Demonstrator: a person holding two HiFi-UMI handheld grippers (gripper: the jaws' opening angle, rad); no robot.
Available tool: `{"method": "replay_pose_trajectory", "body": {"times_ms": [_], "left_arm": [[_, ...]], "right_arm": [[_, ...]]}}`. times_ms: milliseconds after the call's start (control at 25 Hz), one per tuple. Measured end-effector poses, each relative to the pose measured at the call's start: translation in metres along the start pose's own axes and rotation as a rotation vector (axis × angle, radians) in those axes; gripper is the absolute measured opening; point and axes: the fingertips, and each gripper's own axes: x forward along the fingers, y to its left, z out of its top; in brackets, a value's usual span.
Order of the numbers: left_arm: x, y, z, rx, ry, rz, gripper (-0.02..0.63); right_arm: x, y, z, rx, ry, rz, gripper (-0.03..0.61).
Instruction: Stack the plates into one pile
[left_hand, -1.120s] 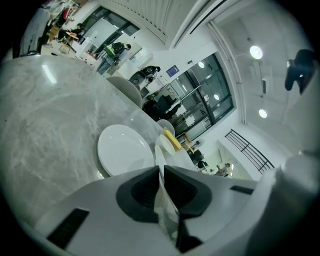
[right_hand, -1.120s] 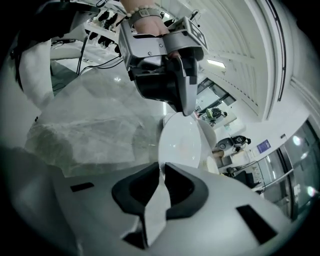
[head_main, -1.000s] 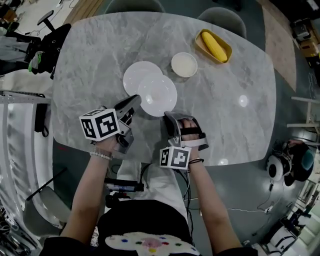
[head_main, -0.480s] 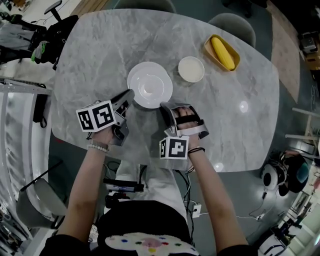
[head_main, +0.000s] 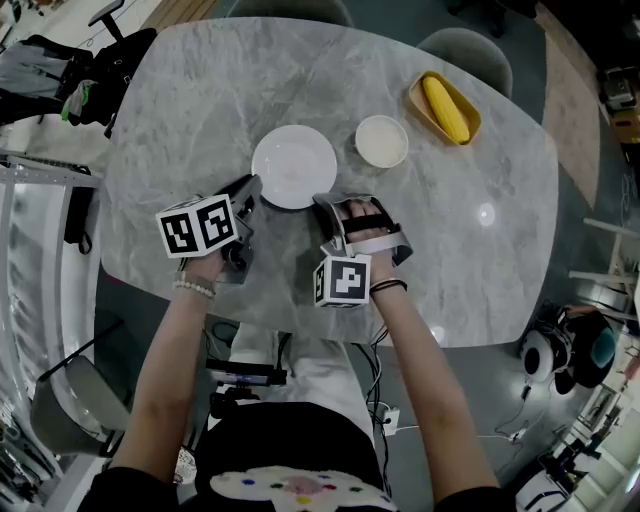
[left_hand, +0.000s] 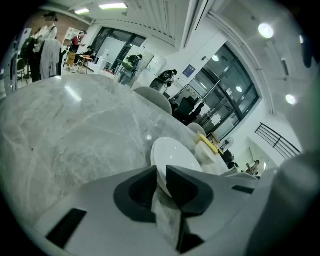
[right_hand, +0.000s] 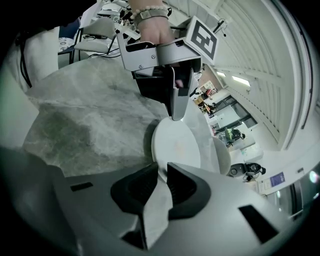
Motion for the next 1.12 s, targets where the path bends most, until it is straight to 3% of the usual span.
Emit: {"method": "replay_pose_trajectory", "body": {"times_ms": [280, 360, 440, 600, 680, 920, 1120], "left_arm": [[0.002, 0.001, 0.007, 0.075, -0.001, 0.026, 0.073], [0.001, -0.002, 0.008, 0.096, -0.002, 0.018, 0.113], [-0.001, -0.004, 0.01, 0.103, -0.009, 0.004, 0.157], [-0.012, -0.009, 0.017, 0.155, -0.033, 0.006, 0.167], [-0.02, -0.014, 0.021, 0.22, -0.046, 0.016, 0.163], [-0.049, -0.048, 0.033, 0.402, -0.103, 0.003, 0.044], [-0.077, -0.086, 0.044, 0.509, -0.17, -0.059, 0.012]], "right_arm": [[0.002, -0.001, -0.001, 0.072, -0.016, 0.0, 0.072], [0.003, -0.001, -0.003, 0.127, -0.024, 0.01, 0.078], [0.002, -0.002, -0.004, 0.196, -0.033, 0.028, 0.146], [-0.01, -0.009, -0.003, 0.35, -0.067, 0.03, 0.167], [-0.019, -0.016, -0.001, 0.447, -0.093, 0.007, 0.153], [-0.06, -0.04, -0.004, 0.785, -0.144, -0.098, 0.012], [-0.104, -0.062, 0.002, 0.998, -0.235, -0.169, 0.005]]}}
